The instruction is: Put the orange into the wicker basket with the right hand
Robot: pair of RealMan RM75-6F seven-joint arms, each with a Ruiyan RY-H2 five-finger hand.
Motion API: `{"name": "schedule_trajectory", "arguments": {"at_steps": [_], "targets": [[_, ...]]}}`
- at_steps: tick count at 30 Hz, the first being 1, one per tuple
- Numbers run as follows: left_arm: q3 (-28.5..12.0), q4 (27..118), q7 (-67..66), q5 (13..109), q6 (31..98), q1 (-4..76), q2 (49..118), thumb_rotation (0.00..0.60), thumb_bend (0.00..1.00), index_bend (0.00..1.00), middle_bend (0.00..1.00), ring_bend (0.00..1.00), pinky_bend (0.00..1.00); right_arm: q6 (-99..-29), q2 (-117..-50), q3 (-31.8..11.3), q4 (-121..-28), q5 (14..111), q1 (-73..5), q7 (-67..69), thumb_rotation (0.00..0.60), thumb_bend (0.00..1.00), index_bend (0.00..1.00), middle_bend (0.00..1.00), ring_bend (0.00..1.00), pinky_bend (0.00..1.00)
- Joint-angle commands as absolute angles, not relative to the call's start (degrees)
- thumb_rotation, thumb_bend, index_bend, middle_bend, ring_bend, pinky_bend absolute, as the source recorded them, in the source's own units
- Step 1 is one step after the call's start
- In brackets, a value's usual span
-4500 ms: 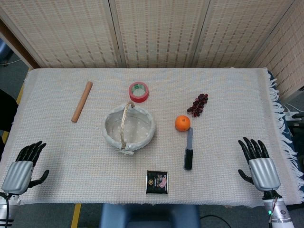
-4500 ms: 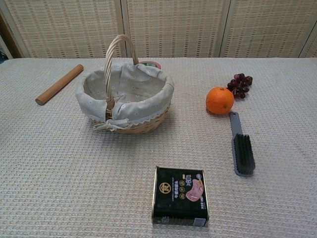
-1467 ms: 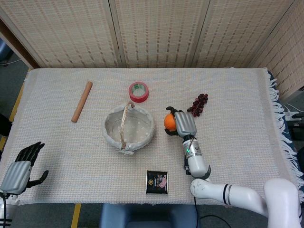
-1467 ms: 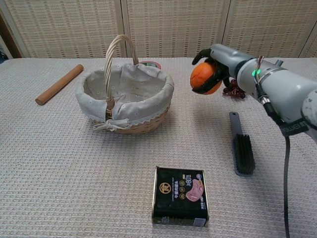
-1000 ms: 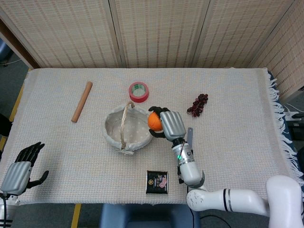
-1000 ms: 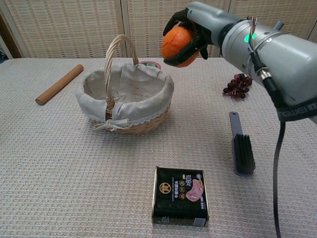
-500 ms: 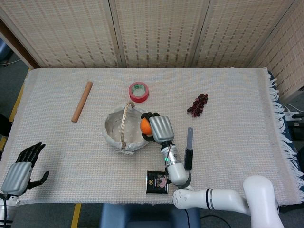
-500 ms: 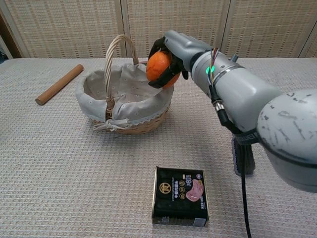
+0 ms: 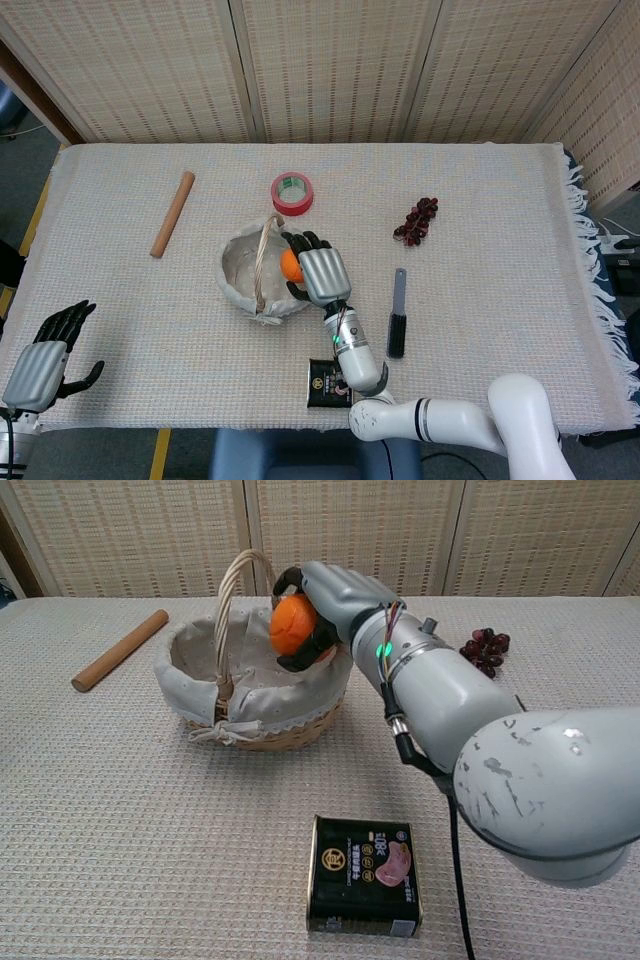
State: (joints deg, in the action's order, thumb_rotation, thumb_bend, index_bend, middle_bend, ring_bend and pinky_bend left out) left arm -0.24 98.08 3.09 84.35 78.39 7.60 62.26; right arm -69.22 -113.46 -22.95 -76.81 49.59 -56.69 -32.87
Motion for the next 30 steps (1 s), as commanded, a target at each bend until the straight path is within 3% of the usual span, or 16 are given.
{"name": "schedule_trajectory", "arguments": {"at_steps": [1, 10, 16, 20, 22, 24, 30], "targets": [[-0.2, 98.1, 3.0, 84.4, 78.4, 7.6, 62.3, 0.6, 0.35, 0.0, 0.0, 0.0, 0.06, -69.9, -113.5, -23.1, -76.5, 50.6, -56.5, -32.8, 0.6, 0.12, 0.0, 0.0, 0.0, 0.04], [-0.2, 98.0, 2.8, 84.3, 78.4, 7.6, 62.3, 0.6, 0.35, 0.0, 0.0, 0.0, 0.06, -71.0, -109.7, -23.3, -82.6, 51.3, -54.4, -34.5, 0.6, 0.11, 0.0, 0.0, 0.0, 0.04], [-0.1, 98.0, 2.6, 84.4, 78.4, 7.6, 62.2, 0.6, 0.35, 0.0, 0.0, 0.0, 0.06, -74.9, -99.6, -18.3, -95.6, 54.4, -48.2, -37.8, 0.6, 0.11, 0.0, 0.0, 0.0, 0.04], [-0.1, 98.0, 2.5, 84.4, 78.3, 7.6, 62.2, 0.6, 0.35, 0.0, 0.0, 0.0, 0.06, -75.9, -96.5, -16.6, -99.1, 55.5, -46.4, -38.5, 0.6, 0.11, 0.0, 0.0, 0.0, 0.04], [-0.1, 97.9, 2.1, 84.4, 78.2, 7.6, 62.2, 0.6, 0.35, 0.0, 0.0, 0.0, 0.06, -78.7, -90.6, -12.8, -104.6, 57.6, -42.5, -39.7, 0.6, 0.11, 0.0, 0.0, 0.0, 0.04], [-0.1, 97.9, 1.4, 84.3, 78.3, 7.6, 62.3, 0.6, 0.35, 0.0, 0.0, 0.0, 0.06, -83.5, -81.4, -5.2, -111.7, 62.7, -35.6, -39.0, 0.6, 0.11, 0.0, 0.0, 0.0, 0.03], [-0.1, 97.7, 0.0, 84.7, 79.0, 7.5, 62.8, 0.6, 0.35, 0.0, 0.0, 0.0, 0.06, -87.9, -70.9, 5.8, -113.3, 72.3, -25.4, -31.4, 0.6, 0.11, 0.0, 0.0, 0.0, 0.02]]}}
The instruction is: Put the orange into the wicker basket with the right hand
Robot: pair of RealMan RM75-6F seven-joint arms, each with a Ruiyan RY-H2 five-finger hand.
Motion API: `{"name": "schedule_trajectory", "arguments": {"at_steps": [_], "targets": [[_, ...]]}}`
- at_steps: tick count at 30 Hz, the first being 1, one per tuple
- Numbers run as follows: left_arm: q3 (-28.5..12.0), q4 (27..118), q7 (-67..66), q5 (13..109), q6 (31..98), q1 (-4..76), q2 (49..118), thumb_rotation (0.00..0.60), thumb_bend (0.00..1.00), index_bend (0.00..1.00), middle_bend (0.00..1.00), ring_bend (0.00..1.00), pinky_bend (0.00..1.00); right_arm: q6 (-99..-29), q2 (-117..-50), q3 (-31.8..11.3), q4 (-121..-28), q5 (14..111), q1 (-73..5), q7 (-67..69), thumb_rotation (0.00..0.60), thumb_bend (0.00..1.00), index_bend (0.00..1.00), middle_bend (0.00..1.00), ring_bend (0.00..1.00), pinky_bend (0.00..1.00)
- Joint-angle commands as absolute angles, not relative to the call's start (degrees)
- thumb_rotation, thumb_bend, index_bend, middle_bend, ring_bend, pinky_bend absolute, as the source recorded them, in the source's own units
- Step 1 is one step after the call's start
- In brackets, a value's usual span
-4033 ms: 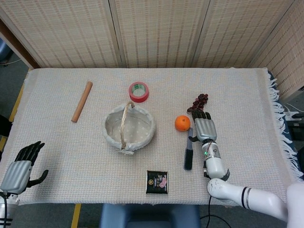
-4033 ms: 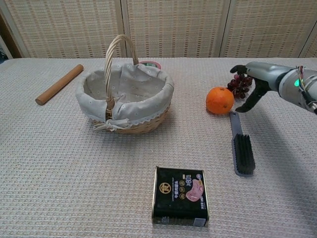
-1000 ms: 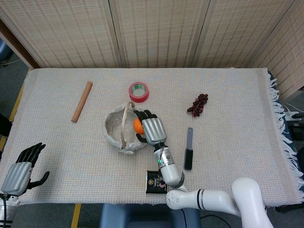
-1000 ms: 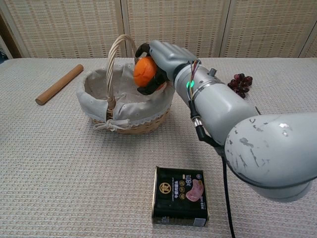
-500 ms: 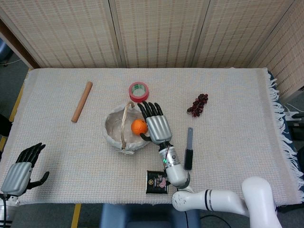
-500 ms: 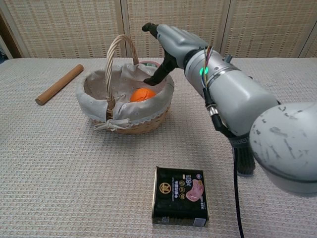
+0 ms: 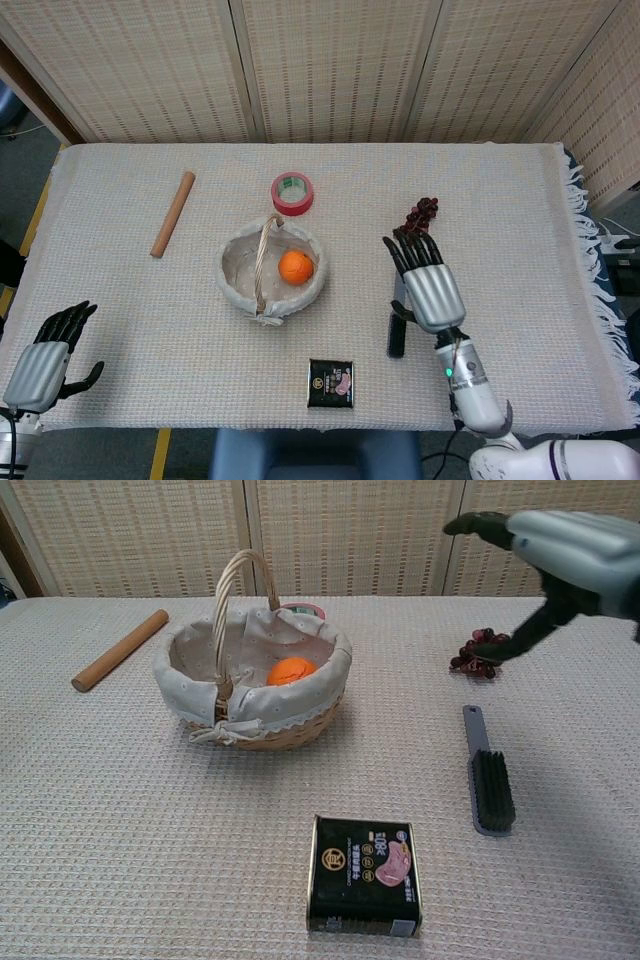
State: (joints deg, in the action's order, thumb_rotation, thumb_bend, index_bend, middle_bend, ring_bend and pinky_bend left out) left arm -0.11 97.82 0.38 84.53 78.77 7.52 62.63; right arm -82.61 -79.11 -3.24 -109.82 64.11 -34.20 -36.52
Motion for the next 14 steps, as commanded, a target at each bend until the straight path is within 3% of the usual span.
{"name": "schedule_trajectory", "arguments": {"at_steps": [1, 6, 11, 14], "targets": [[-0.1, 97.5, -0.2, 84.8, 79.1, 7.4, 62.9, 0.6, 0.35, 0.0, 0.0, 0.0, 0.06, -88.7, -70.0, 7.1, -112.6, 73.8, -24.1, -30.1, 0.6, 0.11, 0.0, 0.0, 0.0, 0.02], [-0.2, 96.8, -1.2, 85.0, 79.6, 7.4, 63.4, 0.6, 0.35, 0.0, 0.0, 0.0, 0.06, -92.6, -67.9, 12.1, -105.3, 80.5, -17.3, -25.2, 0.6, 0.11, 0.0, 0.0, 0.0, 0.02], [-0.4, 96.5, -2.1, 85.3, 80.1, 7.3, 63.9, 0.6, 0.35, 0.0, 0.0, 0.0, 0.06, -95.8, -69.2, 12.3, -94.8, 83.9, -12.5, -19.8, 0.6, 0.11, 0.0, 0.0, 0.0, 0.02], [-0.4, 96.3, -2.3, 85.6, 80.5, 7.3, 64.1, 0.6, 0.35, 0.0, 0.0, 0.0, 0.06, -95.4, -69.5, 11.8, -93.1, 84.0, -11.1, -17.7, 0.6, 0.11, 0.0, 0.0, 0.0, 0.02]]}}
